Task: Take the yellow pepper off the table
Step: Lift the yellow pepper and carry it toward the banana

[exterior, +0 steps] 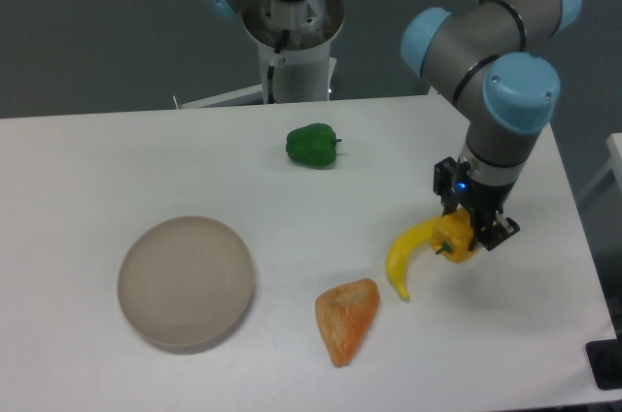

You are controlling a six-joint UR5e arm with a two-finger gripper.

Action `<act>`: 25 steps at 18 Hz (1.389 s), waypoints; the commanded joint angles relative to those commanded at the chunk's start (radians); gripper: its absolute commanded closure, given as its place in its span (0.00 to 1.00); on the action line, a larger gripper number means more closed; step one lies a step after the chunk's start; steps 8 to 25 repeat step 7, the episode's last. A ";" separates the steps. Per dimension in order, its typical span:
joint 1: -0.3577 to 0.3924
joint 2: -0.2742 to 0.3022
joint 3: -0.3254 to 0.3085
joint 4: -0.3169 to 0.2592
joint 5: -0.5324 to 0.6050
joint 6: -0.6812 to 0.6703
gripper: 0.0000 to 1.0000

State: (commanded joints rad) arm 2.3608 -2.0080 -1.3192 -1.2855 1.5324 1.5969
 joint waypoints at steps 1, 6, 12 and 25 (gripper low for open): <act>-0.002 0.000 -0.002 -0.003 0.003 0.000 0.75; -0.003 0.000 0.000 -0.003 0.008 0.006 0.74; -0.003 0.000 0.000 -0.003 0.008 0.006 0.75; -0.003 0.000 0.000 -0.003 0.008 0.006 0.75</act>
